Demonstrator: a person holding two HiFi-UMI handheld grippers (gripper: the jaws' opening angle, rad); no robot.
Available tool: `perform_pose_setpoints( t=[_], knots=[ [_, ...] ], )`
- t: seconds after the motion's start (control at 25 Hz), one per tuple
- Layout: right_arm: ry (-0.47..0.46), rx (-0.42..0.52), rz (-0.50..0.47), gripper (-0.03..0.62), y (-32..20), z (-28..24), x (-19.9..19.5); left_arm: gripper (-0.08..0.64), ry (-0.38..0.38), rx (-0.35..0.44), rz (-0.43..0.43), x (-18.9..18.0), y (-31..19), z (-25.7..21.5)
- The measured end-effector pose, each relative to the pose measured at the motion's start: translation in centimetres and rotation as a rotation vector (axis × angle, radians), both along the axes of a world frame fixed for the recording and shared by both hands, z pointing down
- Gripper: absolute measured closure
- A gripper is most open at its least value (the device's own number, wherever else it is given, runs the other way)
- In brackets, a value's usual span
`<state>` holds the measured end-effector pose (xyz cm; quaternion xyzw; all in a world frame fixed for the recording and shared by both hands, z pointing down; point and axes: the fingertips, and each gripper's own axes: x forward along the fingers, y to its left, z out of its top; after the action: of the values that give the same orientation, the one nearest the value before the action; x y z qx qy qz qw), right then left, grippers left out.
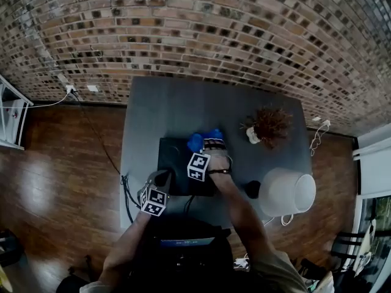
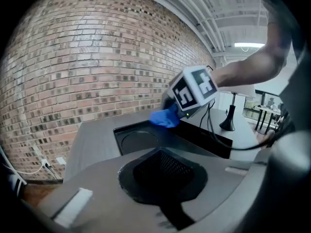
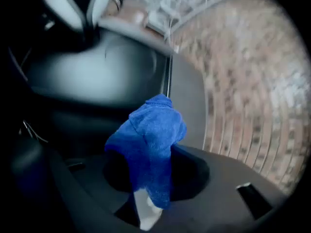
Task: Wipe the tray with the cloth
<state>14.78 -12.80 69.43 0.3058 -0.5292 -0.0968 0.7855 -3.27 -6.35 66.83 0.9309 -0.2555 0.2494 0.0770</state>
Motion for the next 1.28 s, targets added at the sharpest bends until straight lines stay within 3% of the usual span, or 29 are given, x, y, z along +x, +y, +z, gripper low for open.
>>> perform_pose_setpoints(
  t=[0.08,0.12,0.16,0.24,0.36,0.4,0.52,0.56,0.6,0.68,0.76,0.8,0.84,0.88,1.0,1.08,1.12,1.2,1.28],
  knots=[
    [0.116,-0.053,0.288,0.448,2.7,-0.4,8.9,0.557,-0.002,0.001,0.006,0.0,0.0,0.0],
    [0.104,-0.034,0.366,0.448,3.5,-1.5,10.9,0.557,-0.001,0.002,0.007,0.0,-0.1,0.0],
    [0.074,-0.012,0.385,0.448,3.9,-2.7,11.4,0.557,-0.001,0.004,0.008,-0.1,-0.1,0.0],
    [-0.004,-0.016,0.258,0.448,4.2,-4.0,7.9,0.557,-0.004,0.007,0.009,-0.2,-0.1,0.0],
    [-0.099,-0.148,-0.051,0.448,5.2,-1.2,-1.0,0.557,-0.006,0.009,0.009,-0.2,0.0,0.1],
    [-0.101,-0.174,-0.081,0.446,5.0,0.7,-2.3,0.557,-0.006,0.009,0.007,-0.1,0.0,0.1],
    [-0.072,-0.103,0.037,0.445,2.6,5.0,-1.3,0.557,-0.005,0.014,0.0,0.1,-0.1,0.2],
    [-0.037,-0.112,0.035,0.445,2.7,5.7,-1.0,0.557,-0.006,0.015,0.001,0.2,-0.1,0.2],
    [0.012,-0.182,-0.028,0.446,4.0,5.9,-1.2,0.557,-0.009,0.015,0.002,0.3,0.0,0.2],
    [0.036,-0.472,-0.246,0.446,10.1,5.3,-3.4,0.557,-0.015,0.014,0.007,0.2,0.0,0.1],
    [-0.119,-0.737,-0.359,0.446,17.1,3.1,-6.1,0.557,-0.016,0.015,0.011,0.0,0.0,0.0],
    [-0.205,-0.78,-0.345,0.446,18.8,2.0,-6.8,0.557,-0.014,0.014,0.011,0.0,0.1,0.0],
    [-0.261,-0.747,-0.296,0.445,18.7,1.2,-6.9,0.557,-0.014,0.015,0.009,-0.1,0.1,0.0],
    [-0.283,-0.654,-0.223,0.445,16.9,0.6,-6.2,0.558,-0.014,0.016,0.006,-0.2,0.0,0.0],
    [-0.273,-0.266,0.007,0.445,9.2,-1.6,-3.1,0.557,-0.013,0.021,0.005,-0.3,-0.2,0.0],
    [-0.225,-0.098,0.048,0.443,5.5,-1.8,-2.4,0.558,-0.015,0.023,0.007,-0.2,-0.2,0.1],
    [-0.156,-0.074,0.022,0.443,4.3,-0.9,-2.2,0.558,-0.017,0.024,0.008,-0.2,-0.2,0.1],
    [0.025,-0.114,-0.077,0.443,3.1,2.5,-1.9,0.558,-0.018,0.025,0.007,-0.2,-0.1,0.1],
    [0.083,-0.196,-0.138,0.442,3.8,5.4,-2.0,0.557,-0.016,0.021,0.004,0.0,0.1,0.1]
  ],
)
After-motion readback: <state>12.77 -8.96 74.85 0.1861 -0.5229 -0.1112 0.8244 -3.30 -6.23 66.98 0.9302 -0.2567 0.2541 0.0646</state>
